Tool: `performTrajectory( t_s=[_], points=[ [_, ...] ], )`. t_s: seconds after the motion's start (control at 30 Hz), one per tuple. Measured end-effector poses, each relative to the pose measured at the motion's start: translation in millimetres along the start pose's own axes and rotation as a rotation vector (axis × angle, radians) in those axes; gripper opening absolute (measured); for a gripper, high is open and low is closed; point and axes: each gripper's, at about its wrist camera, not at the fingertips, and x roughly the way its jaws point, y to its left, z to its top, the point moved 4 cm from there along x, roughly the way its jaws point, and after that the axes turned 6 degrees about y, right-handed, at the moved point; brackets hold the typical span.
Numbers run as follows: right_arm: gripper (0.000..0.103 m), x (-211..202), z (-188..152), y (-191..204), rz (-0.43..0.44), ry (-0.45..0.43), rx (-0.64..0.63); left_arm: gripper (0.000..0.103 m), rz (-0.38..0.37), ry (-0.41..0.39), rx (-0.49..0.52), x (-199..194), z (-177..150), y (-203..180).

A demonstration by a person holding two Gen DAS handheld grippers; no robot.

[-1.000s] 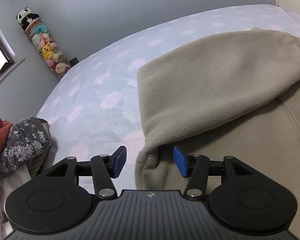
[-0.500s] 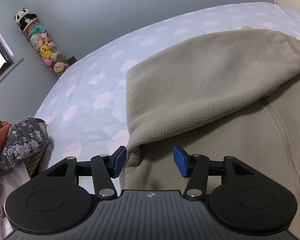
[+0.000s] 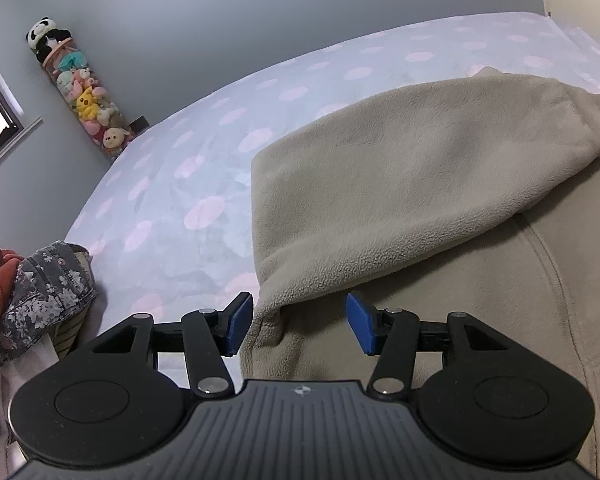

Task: Fold clothes
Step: 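Grasp the other sleeve cuff with the right gripper and lift it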

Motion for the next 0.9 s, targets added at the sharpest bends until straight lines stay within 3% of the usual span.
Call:
performTrajectory(
  t_s=[0.23, 0.47, 0.7, 0.9],
  points=[
    [0.023, -53.8, -6.4, 128.8, 0.161, -0.05, -0.127, 0.05, -0.007, -0.052, -0.016, -10.8, -3.6, 21.5],
    [0.023, -103.4, -54.8, 301.1, 0.368, -0.066, -0.288, 0.05, -0.031, -0.127, -0.068, -24.5, -6.2, 55.2],
    [0.023, -138.0, -159.0, 444.3, 0.515, -0.025, -0.463, 0.05, -0.058, -0.198, -0.106, -31.6, -9.9, 90.6],
    [0.023, -127.9, -275.3, 504.2, 0.589, 0.068, -0.551, 0.049, -0.083, -0.218, -0.129, -22.4, -7.4, 121.4]
  ],
)
